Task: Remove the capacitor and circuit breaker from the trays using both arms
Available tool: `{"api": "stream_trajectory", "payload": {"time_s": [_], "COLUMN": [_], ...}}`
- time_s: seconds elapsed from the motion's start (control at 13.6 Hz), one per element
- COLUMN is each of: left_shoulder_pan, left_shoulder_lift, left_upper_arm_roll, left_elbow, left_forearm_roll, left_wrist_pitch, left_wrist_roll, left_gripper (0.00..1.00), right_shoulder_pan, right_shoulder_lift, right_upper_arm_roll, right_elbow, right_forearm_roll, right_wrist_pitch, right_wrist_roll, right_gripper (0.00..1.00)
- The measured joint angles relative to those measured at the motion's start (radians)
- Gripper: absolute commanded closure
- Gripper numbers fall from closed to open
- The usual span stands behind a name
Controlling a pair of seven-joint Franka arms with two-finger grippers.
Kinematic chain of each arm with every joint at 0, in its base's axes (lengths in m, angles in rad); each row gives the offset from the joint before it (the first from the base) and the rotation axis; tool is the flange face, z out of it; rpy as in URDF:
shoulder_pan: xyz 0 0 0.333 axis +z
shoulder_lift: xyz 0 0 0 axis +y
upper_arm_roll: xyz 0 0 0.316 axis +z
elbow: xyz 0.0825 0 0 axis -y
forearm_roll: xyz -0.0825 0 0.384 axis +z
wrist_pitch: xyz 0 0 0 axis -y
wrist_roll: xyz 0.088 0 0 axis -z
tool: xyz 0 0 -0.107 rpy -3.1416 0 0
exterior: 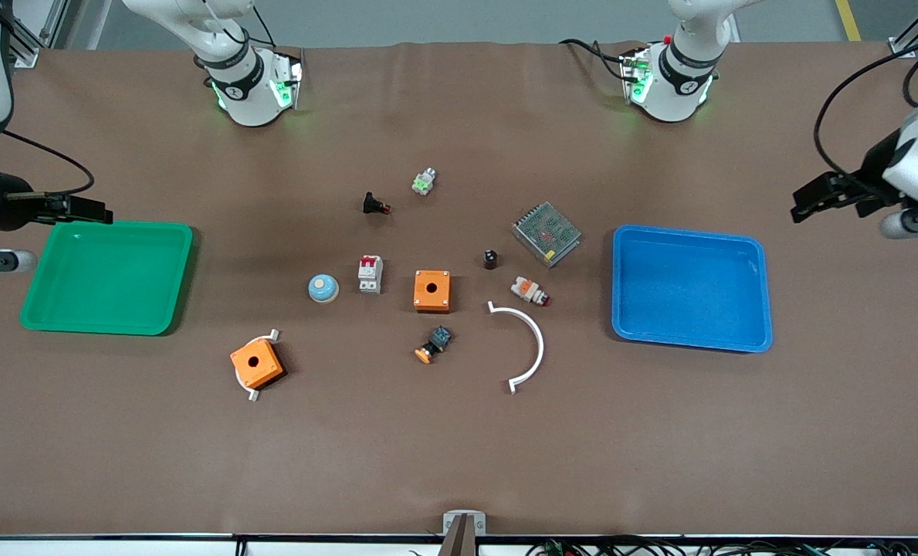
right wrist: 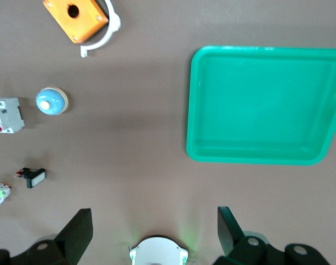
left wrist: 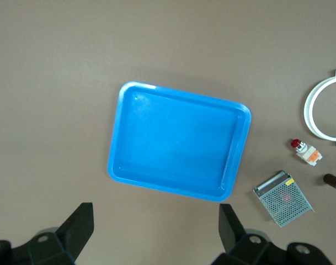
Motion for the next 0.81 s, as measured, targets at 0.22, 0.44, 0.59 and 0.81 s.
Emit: {"api": "stream_trajectory", "payload": {"time_s": [0.22, 0.44, 0.59, 0.81], "left_shoulder_pan": [0.008, 0.008, 0.008, 0.008], "left_shoulder_lift": [0.001, 0.004, 0.013, 0.026], "left_upper_arm_roll": [0.006, 0.005, 0.005, 0.006], "left_elbow": [0.052, 0.082, 0.110, 0.131], "left_forearm_roll": [0.000, -0.001, -0.001, -0.001], "left_wrist_pitch": [-0.016, -0.017, -0.017, -0.018], "left_wrist_roll": [0.007, 0.007, 0.007, 0.007], "left_gripper": [0.00, 0.00, 0.00, 0.00], "right_shoulder_pan": [0.003, 0.003, 0.005, 0.022], "right_shoulder_lift": [0.016, 0.033, 0.036, 0.030], "right_upper_arm_roll": [0.011, 0.011, 0.014, 0.020], "right_elbow": [0.084, 0.115, 0.118, 0.119], "right_forearm_roll": [0.000, 0.000, 0.000, 0.000], "right_wrist_pitch": [-0.030, -0.037, -0.039, -0.044], "right_wrist_roll": [0.022, 0.029, 0.029, 0.029], "right_gripper": [0.00, 0.00, 0.00, 0.00]}}
